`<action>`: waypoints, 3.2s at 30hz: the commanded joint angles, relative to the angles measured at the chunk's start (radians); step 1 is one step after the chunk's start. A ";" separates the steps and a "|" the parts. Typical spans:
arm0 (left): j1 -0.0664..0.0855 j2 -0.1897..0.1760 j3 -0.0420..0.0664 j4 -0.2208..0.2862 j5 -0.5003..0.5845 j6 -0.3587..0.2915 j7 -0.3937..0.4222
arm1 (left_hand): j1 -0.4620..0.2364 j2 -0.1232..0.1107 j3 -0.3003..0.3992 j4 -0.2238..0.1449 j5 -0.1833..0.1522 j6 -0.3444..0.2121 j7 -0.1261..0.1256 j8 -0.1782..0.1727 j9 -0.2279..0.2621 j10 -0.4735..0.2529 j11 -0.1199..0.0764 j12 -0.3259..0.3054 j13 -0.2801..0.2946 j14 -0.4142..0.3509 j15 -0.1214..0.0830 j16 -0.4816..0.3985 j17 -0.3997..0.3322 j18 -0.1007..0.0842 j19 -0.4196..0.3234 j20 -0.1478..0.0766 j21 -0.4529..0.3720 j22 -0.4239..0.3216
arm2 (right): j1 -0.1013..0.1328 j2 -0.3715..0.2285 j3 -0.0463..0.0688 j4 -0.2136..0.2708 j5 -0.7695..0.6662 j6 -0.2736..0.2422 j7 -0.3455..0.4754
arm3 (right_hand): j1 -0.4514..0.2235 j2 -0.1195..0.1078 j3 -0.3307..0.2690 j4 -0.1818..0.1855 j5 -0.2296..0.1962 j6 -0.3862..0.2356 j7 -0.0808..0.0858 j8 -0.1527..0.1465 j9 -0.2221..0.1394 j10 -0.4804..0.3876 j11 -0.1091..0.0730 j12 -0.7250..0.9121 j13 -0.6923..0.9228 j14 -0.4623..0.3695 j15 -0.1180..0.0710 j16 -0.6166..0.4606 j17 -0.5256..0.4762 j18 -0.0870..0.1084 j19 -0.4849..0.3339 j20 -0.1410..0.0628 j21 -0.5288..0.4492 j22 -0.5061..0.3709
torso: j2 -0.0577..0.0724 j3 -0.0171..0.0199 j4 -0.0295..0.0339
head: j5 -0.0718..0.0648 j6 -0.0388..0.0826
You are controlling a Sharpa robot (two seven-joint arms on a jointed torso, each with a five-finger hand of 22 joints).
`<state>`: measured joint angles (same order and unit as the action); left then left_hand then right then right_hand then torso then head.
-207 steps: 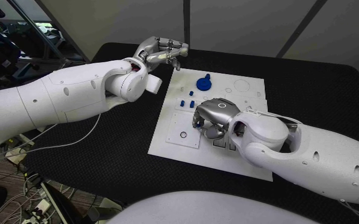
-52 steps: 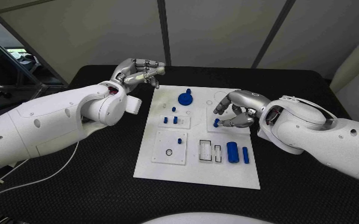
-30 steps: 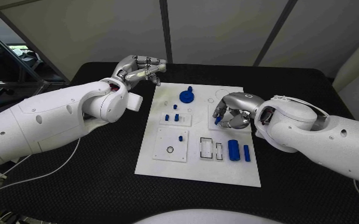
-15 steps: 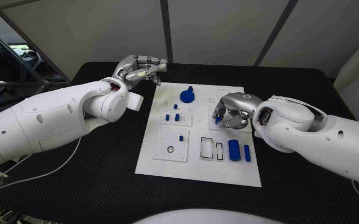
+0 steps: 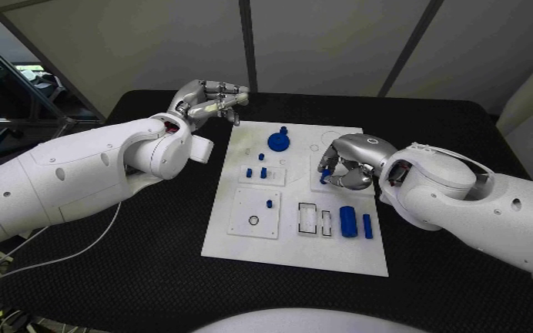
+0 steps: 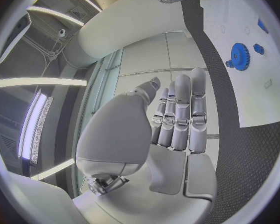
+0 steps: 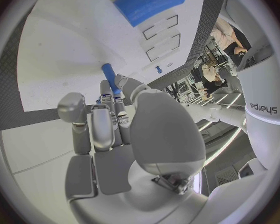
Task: Assemble the parts on the task board
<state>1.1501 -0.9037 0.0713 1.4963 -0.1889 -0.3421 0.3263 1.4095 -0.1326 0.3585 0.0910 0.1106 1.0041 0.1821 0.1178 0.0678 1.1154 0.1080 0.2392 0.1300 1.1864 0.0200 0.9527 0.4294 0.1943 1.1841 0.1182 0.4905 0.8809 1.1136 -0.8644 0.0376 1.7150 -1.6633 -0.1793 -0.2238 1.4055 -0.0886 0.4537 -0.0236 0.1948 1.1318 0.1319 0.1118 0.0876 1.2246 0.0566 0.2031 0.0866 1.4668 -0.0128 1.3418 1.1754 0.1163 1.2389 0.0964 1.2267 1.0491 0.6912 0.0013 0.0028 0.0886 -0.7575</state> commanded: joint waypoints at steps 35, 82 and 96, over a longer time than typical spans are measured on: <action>0.000 0.038 0.000 -0.017 0.001 0.015 0.001 | -0.001 0.011 -0.007 0.001 0.002 -0.008 0.005 0.001 -0.001 -0.009 0.001 0.004 0.001 0.000 0.005 -0.004 -0.002 -0.012 0.006 0.003 -0.009 -0.003 | -0.026 0.229 -0.048 0.050 0.063 -0.052 0.109 | 0.002 0.003 0.031 -0.014 0.037 0.000 0.009 -0.004 -0.002 0.005 0.009 -0.014 0.005 0.038 -0.003 0.013 0.008 -0.004 0.001 -0.006 0.012 0.008 | 0.001 -0.0009 0.0004 | 0.096 -0.030; 0.000 0.040 0.000 -0.020 0.001 0.018 -0.001 | -0.001 0.011 -0.008 0.002 0.002 -0.010 0.006 0.000 -0.001 -0.011 0.002 0.005 0.002 0.000 0.006 -0.004 -0.003 -0.012 0.007 0.004 -0.010 -0.004 | -0.035 0.286 -0.061 -0.003 -0.061 0.096 0.035 | -0.019 -0.004 0.020 -0.009 0.040 0.001 0.008 -0.004 -0.002 0.006 0.008 -0.017 0.007 0.039 -0.001 0.017 0.012 -0.004 -0.001 -0.003 0.014 0.010 | 0.000 -0.0014 0.0009 | 0.115 -0.046; 0.000 0.040 0.000 -0.019 0.001 0.018 -0.003 | -0.002 0.012 -0.009 0.003 0.002 -0.012 0.006 -0.001 -0.001 -0.013 0.002 0.006 0.002 0.000 0.006 -0.004 -0.003 -0.012 0.007 0.004 -0.011 -0.004 | -0.036 0.300 -0.072 0.002 -0.079 0.092 0.027 | -0.036 -0.015 0.010 -0.006 0.045 -0.022 0.015 -0.019 -0.008 -0.020 0.015 -0.035 0.003 0.037 0.004 0.014 0.006 -0.003 -0.008 0.000 0.008 0.003 | 0.000 -0.0022 0.0015 | 0.116 -0.043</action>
<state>1.1493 -0.8632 0.0714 1.4756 -0.1888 -0.3345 0.3214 1.4095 -0.1326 0.3558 0.0938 0.1106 0.9967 0.1894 0.1178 0.0678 1.1086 0.1081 0.2392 0.1307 1.1864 0.0201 0.9527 0.4277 0.1940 1.1879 0.1220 0.4866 0.8773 1.0771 -0.5664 -0.0331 1.7147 -1.7289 -0.0924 -0.1961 1.3795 -0.1068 0.4678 -0.0278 0.2364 1.1175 0.1475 0.0997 0.0842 1.2140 0.0738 0.1733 0.0925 1.4667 -0.0126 1.3534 1.1830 0.1162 1.2387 0.0964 1.2350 1.0536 0.6916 -0.0004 0.0035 0.2044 -0.8008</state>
